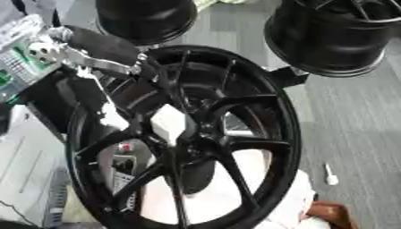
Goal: Pull the pin out of the wheel hub.
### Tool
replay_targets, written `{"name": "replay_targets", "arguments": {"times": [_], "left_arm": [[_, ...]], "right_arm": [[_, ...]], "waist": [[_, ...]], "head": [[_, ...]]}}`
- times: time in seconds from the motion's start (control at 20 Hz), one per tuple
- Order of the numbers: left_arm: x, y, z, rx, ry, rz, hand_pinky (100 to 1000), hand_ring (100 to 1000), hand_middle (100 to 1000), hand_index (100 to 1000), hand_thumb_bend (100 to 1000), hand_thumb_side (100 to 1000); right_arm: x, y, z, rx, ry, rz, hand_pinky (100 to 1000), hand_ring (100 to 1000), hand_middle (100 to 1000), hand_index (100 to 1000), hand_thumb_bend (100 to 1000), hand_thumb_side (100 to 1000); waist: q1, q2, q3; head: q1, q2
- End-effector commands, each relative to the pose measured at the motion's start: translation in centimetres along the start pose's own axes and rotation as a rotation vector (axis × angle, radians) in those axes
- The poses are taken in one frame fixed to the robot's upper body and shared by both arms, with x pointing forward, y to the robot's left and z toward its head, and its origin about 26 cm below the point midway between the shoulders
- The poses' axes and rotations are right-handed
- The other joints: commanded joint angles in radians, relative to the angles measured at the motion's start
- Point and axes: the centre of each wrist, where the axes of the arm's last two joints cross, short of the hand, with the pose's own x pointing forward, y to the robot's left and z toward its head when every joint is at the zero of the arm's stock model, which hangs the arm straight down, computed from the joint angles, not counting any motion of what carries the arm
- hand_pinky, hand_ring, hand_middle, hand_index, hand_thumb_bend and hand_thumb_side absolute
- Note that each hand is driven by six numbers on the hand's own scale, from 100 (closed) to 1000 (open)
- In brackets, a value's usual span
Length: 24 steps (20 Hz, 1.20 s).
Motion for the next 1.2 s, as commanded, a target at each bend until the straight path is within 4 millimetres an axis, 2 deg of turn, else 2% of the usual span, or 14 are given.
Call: {"name": "replay_targets", "arguments": {"times": [0.05,0.2,0.4,0.75,1.2], "left_arm": [[0.3,1.2,0.9,-0.077,-0.035,-0.1,892,850,825,901,436,483],[0.3,1.4,0.6,-0.068,-0.039,-0.08,886,843,811,914,413,453],[0.4,1.1,-0.2,-0.066,-0.07,-0.024,885,835,798,913,378,508],[0.5,0.9,-1.0,-0.083,-0.075,-0.006,888,842,824,909,405,519],[0.4,0.5,-2.0,-0.096,-0.094,-0.009,863,810,755,877,361,458]], "right_arm": [[0.0,-0.8,-0.1,-0.015,-0.004,0.015,884,748,650,748,100,257],[-0.1,-0.6,0.0,-0.015,-0.002,0.012,884,747,649,748,100,260],[-0.1,-0.5,0.0,-0.014,0.001,0.008,884,747,649,748,100,265],[-0.2,-0.3,0.0,-0.013,0.006,0.01,884,747,647,747,100,264],[-0.2,-0.1,0.0,-0.012,0.009,0.003,883,746,646,747,100,274]], "waist": [[0.001,-0.013,-0.003],[0.002,-0.013,-0.005],[0.003,-0.012,-0.009],[0.006,-0.011,-0.012],[0.007,-0.008,-0.015]], "head": [[0.002,0.005],[0.004,0.005],[0.009,0.005],[0.013,0.005],[0.016,0.005]]}}
